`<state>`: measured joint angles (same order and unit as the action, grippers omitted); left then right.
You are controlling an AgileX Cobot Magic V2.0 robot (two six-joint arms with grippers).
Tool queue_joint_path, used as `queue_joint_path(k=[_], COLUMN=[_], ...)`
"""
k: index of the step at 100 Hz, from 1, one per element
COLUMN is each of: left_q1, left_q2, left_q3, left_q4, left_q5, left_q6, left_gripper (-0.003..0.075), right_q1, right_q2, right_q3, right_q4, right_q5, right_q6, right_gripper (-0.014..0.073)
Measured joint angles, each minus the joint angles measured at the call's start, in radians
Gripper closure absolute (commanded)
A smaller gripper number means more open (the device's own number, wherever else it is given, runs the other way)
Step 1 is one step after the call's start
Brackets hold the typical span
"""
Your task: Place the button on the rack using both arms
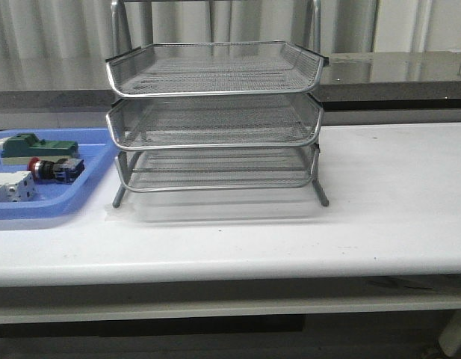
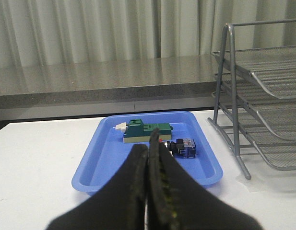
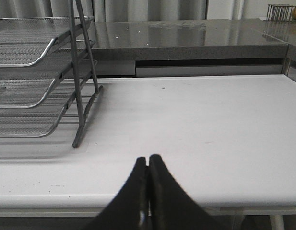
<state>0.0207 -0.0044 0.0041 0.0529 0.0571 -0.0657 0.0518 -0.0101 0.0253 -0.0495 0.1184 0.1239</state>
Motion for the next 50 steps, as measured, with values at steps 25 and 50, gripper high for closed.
queue_joint_path(k=[25,50], left_q1=[0.0,0.0], left_q2=[0.0,0.0], left_q3=[0.0,0.0], left_q4=[0.0,0.0], left_q5=[0.0,0.0], left_q6=[0.0,0.0], left_gripper=[0.0741,0.0741], right_q1=[0.0,0.0], right_q2=[0.0,0.0], right_q3=[0.0,-0.002], right_q4=[0.0,0.032], right_q5=[0.0,-0.021], right_q6=[0.0,0.0], right_gripper=[0.0649,0.0649])
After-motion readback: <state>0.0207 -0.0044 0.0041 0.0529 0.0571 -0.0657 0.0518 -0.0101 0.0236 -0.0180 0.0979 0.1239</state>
